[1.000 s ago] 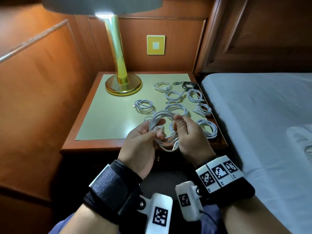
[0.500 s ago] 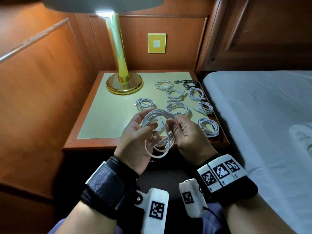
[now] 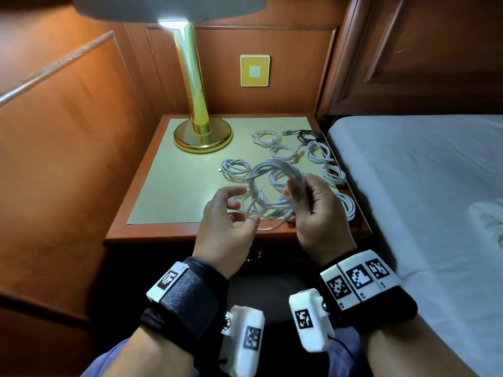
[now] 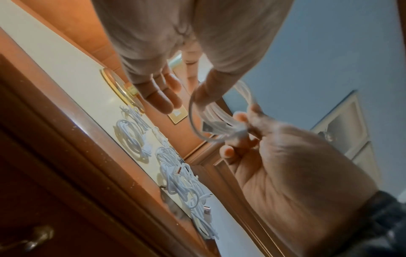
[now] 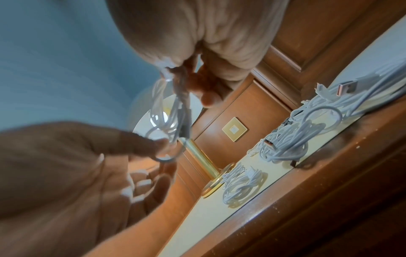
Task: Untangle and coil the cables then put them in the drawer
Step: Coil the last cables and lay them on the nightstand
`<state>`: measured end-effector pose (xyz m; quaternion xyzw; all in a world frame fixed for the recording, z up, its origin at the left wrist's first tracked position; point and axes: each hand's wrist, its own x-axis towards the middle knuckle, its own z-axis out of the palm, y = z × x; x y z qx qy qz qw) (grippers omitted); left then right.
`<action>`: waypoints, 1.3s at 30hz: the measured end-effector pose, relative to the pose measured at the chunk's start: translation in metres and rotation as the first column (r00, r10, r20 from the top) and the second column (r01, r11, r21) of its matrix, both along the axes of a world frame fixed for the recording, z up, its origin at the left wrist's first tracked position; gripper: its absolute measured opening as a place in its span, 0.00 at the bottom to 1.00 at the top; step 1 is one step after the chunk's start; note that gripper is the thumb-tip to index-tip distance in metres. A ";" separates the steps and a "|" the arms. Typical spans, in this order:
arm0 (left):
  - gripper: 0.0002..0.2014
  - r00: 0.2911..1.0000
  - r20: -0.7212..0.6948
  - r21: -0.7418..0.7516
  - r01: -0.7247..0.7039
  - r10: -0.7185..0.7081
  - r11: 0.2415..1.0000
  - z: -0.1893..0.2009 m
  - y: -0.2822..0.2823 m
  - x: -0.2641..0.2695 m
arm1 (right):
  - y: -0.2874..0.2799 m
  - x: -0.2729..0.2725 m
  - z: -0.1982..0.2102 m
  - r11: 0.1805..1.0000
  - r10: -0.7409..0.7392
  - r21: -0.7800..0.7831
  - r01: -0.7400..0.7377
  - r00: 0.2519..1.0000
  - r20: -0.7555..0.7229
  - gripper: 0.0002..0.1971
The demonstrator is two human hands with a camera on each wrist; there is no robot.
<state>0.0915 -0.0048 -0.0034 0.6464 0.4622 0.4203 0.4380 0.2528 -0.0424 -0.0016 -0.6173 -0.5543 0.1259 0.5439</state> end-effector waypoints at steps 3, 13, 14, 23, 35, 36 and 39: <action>0.07 0.999 0.012 -0.035 -0.045 0.045 0.998 -0.003 0.004 -0.006 | 0.000 0.007 0.006 0.989 -0.149 -0.035 0.145 0.977 -0.154 0.20; 0.07 0.972 0.232 -0.149 -0.009 0.044 0.989 0.008 -0.007 0.007 | -0.002 0.000 0.007 0.993 -0.120 -0.038 0.115 0.979 -0.166 0.17; 0.07 0.979 0.203 -0.112 -0.001 0.024 0.994 0.009 -0.007 0.007 | -0.002 0.000 0.008 0.993 -0.114 -0.037 0.109 0.975 -0.189 0.18; 0.03 0.996 0.044 -0.002 0.077 -0.077 0.997 0.003 -0.013 0.010 | -0.003 -0.001 0.013 0.998 -0.055 -0.004 0.056 0.969 -0.242 0.06; 0.06 0.814 0.570 -0.403 0.160 0.110 0.901 0.019 -0.014 0.017 | -0.001 -0.006 0.005 0.990 0.040 -0.101 -0.100 0.880 -0.474 0.17; 0.09 0.795 0.593 -0.419 0.170 0.128 0.892 0.019 -0.013 0.018 | -0.001 -0.006 0.005 0.986 0.045 -0.119 -0.115 0.878 -0.477 0.15; 0.16 0.778 0.607 -0.433 0.149 0.165 0.889 0.019 -0.013 0.020 | -0.004 -0.008 0.005 0.972 0.074 -0.164 -0.166 0.885 -0.459 0.10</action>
